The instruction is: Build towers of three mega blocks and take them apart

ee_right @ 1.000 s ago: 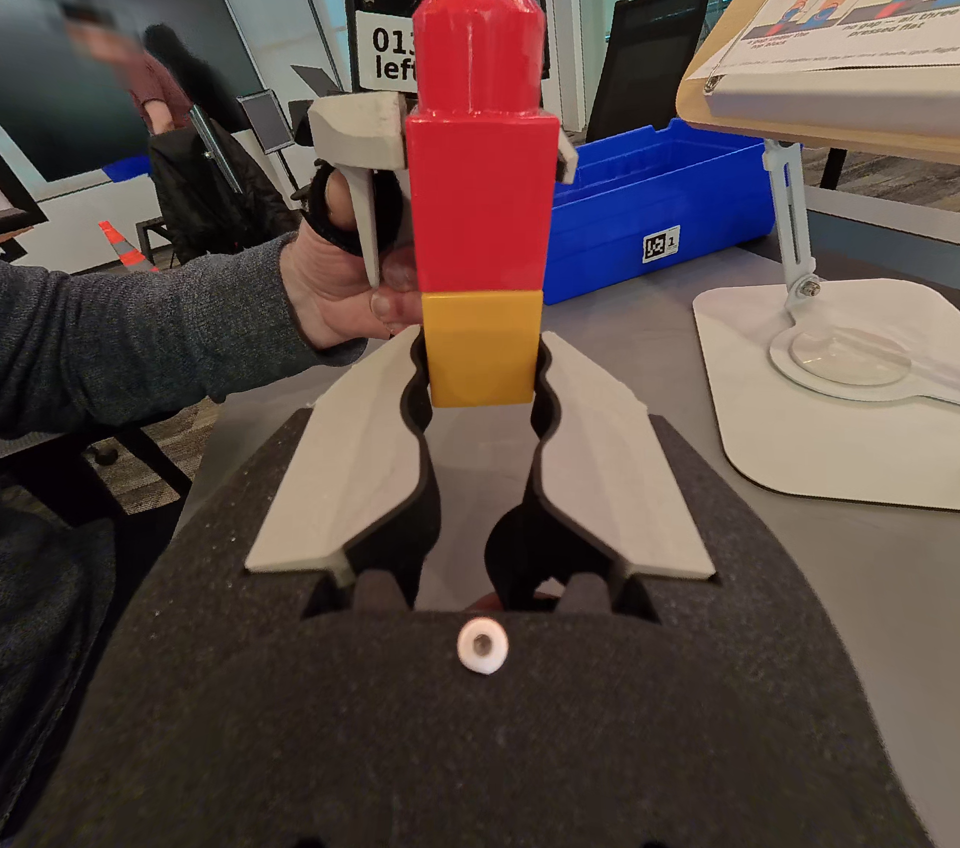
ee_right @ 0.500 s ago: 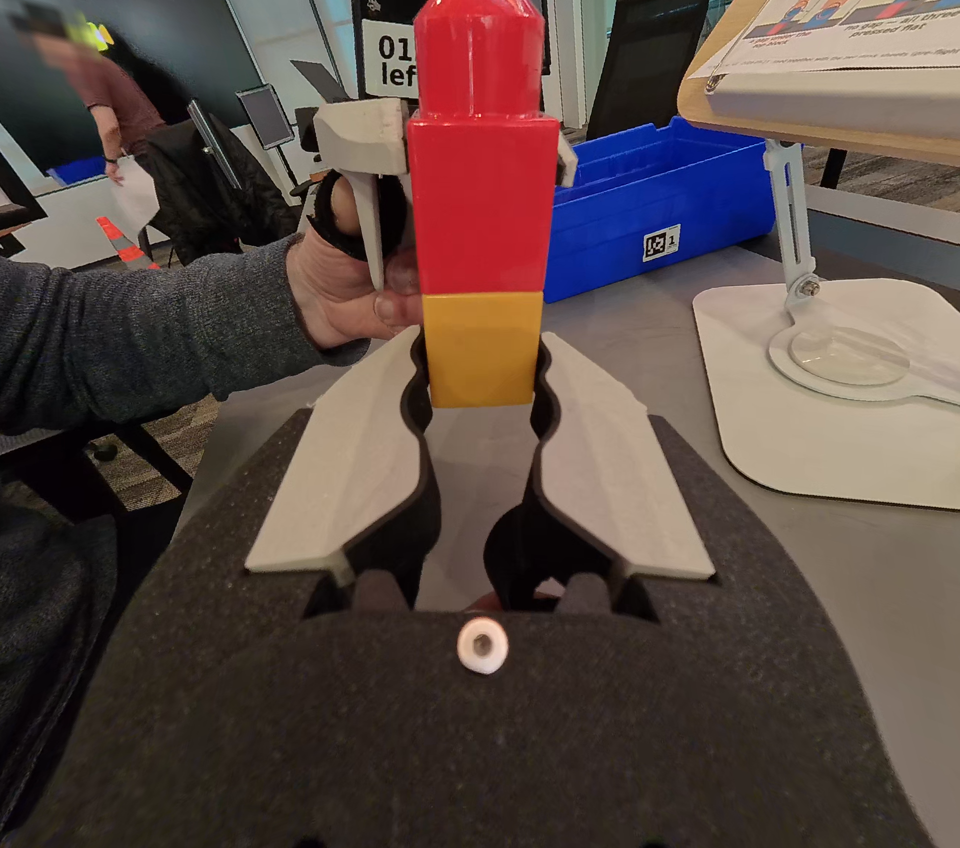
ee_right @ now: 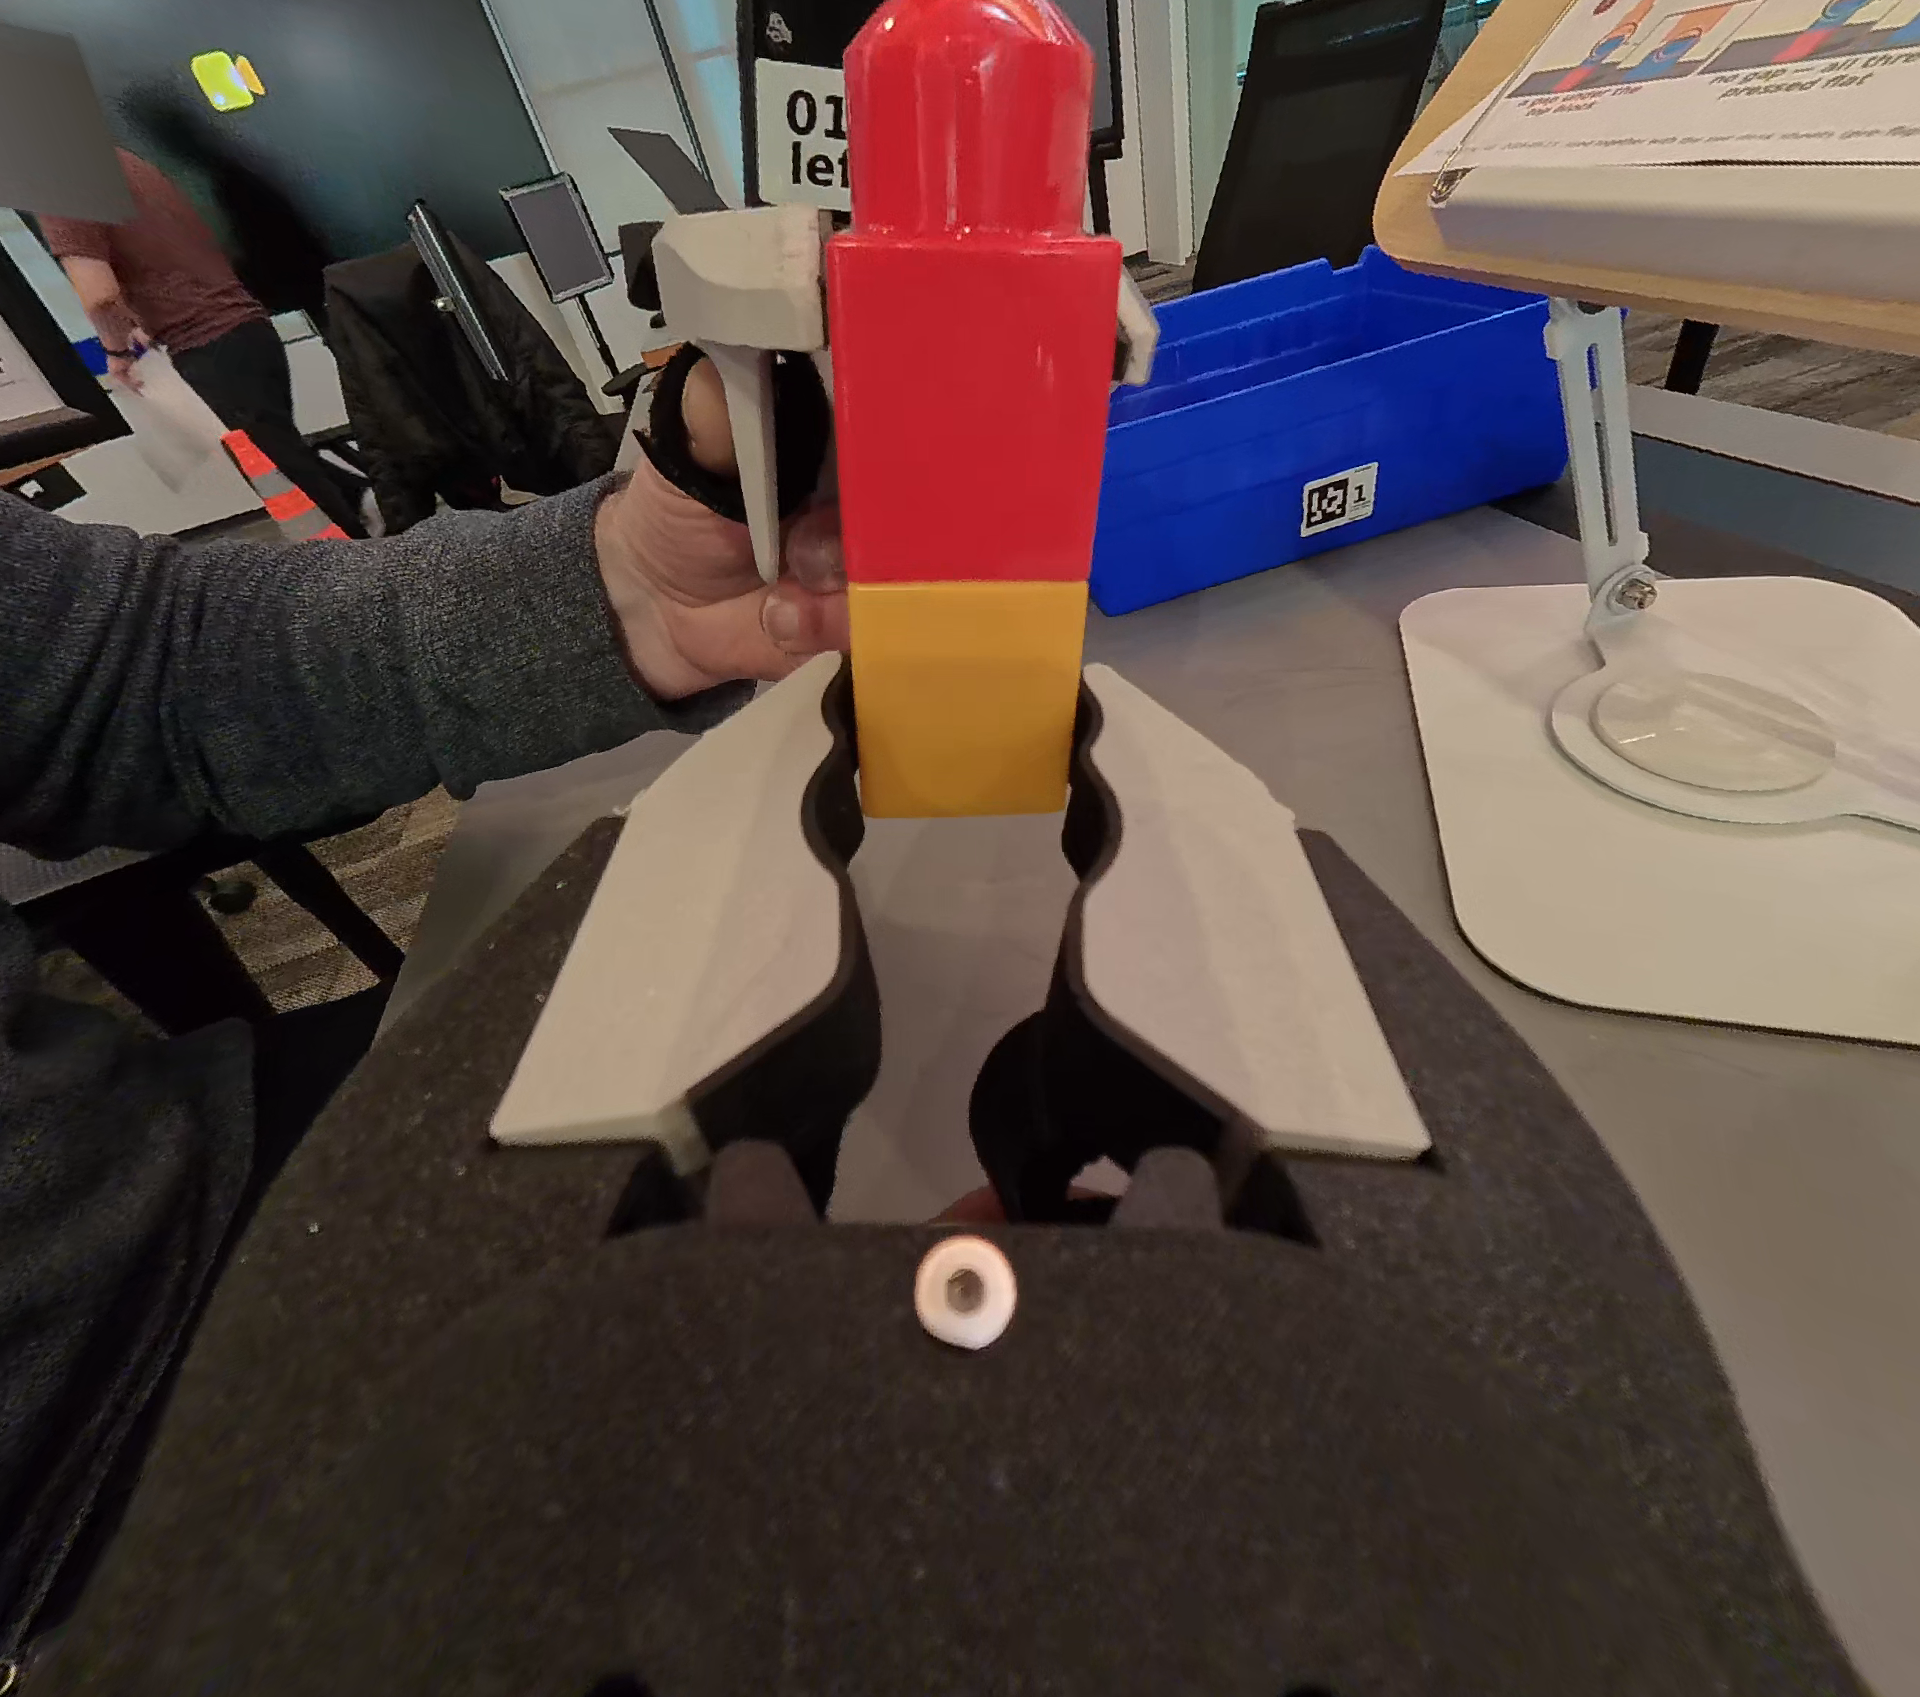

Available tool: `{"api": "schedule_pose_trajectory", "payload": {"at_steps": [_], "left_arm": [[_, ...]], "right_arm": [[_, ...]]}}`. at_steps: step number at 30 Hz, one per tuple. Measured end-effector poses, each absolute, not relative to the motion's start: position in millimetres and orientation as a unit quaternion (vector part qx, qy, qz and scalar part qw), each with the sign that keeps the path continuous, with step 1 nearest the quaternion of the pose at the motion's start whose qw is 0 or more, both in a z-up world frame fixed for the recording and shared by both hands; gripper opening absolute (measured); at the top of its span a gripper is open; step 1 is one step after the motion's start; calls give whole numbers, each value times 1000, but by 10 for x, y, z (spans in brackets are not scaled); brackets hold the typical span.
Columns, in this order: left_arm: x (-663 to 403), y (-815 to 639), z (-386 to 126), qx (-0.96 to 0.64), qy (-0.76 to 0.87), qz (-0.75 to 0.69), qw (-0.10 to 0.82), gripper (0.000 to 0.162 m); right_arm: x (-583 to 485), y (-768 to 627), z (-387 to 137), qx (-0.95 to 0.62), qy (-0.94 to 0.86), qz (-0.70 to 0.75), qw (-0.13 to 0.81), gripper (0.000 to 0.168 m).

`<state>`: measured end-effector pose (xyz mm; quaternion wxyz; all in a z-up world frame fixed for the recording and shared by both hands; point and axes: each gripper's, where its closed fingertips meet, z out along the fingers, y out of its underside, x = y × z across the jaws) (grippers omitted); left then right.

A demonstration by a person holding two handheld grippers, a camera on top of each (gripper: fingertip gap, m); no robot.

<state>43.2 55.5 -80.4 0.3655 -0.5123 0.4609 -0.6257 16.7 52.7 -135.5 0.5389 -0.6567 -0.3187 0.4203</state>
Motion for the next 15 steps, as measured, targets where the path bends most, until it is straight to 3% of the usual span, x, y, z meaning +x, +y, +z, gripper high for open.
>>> {"api": "schedule_pose_trajectory", "payload": {"at_steps": [7, 15], "left_arm": [[525, 501, -851, -525, 468, -609, 366, 36], [588, 470, -937, -529, 475, -602, 364, 36]], "right_arm": [[272, 568, -1218, -644, -306, 431, 554, 49], [305, 529, -1145, -631, -311, 435, 562, 37]]}}
